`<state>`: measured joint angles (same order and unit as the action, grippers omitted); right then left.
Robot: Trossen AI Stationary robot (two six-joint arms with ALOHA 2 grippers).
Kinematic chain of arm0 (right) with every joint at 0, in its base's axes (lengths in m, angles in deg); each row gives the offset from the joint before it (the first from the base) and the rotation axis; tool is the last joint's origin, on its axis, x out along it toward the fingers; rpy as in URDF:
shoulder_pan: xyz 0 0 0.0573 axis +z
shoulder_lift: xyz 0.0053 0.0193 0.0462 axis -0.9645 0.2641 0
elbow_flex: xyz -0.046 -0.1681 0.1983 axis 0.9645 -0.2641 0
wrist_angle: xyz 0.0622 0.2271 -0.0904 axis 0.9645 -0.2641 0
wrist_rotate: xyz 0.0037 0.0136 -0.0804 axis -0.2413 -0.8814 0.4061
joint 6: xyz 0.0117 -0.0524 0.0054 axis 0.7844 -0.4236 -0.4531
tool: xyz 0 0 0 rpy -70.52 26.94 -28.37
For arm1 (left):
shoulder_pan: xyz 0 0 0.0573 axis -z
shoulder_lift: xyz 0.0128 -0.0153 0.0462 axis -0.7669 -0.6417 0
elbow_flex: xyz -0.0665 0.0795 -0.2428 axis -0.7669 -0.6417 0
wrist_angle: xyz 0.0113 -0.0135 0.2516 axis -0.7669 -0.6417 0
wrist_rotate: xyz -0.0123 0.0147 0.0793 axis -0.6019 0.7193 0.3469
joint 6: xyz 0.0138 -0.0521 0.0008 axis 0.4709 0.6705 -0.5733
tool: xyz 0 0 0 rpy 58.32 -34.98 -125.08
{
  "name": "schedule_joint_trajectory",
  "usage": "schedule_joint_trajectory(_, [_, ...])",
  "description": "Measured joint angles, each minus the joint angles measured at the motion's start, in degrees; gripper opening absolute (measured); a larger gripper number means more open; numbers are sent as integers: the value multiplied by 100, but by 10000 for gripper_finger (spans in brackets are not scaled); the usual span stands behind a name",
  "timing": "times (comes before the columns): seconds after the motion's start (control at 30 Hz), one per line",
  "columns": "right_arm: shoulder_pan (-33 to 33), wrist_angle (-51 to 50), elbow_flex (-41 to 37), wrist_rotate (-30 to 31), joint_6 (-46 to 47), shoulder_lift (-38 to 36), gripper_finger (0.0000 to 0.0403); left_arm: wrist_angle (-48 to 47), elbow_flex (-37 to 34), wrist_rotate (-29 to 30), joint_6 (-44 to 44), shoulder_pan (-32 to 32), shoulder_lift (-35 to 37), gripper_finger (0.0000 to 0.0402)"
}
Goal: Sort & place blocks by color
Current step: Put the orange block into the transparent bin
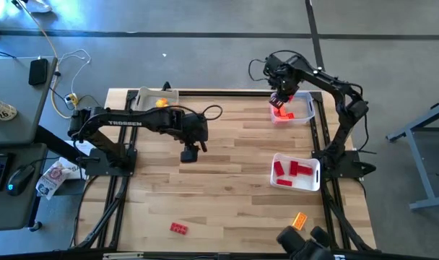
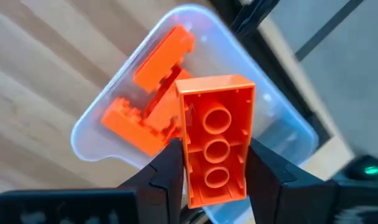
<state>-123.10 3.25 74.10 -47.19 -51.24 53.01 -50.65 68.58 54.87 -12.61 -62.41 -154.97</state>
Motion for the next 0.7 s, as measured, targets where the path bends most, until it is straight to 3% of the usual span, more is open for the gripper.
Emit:
schedule_joint_trajectory(0.5, [-184,299,-931,-362,25,269,109,-8,0,0,131,463,0,211])
schedule_joint_trajectory(0.7, [-184,550,-1338,-372,-30,267,141,-15,0,0,198,584,0,211])
